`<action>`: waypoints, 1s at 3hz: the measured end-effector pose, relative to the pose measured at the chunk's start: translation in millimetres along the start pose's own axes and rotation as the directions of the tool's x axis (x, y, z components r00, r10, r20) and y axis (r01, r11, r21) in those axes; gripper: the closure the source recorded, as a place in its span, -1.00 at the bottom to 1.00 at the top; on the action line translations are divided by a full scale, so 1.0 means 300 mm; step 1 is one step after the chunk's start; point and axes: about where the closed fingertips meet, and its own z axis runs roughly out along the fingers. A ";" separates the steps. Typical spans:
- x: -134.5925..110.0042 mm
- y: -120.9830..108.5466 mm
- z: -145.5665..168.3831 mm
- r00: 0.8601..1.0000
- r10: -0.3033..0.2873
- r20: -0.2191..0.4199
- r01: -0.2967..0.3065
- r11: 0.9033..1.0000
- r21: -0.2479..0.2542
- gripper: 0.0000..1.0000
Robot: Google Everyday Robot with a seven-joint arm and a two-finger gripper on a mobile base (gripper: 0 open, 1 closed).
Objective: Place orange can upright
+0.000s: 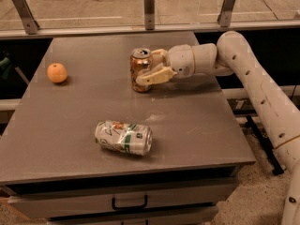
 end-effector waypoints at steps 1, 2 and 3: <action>0.025 -0.022 -0.049 1.000 0.005 -0.024 -0.005 1.000 0.025 -1.00; 0.005 -0.069 -0.179 0.997 -0.017 -0.071 0.024 0.994 0.102 -1.00; -0.079 -0.121 -0.402 0.987 0.001 -0.162 0.042 0.963 0.265 -1.00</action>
Offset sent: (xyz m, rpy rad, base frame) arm 0.0413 -0.1106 0.0269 -0.0959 -0.0853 -0.2265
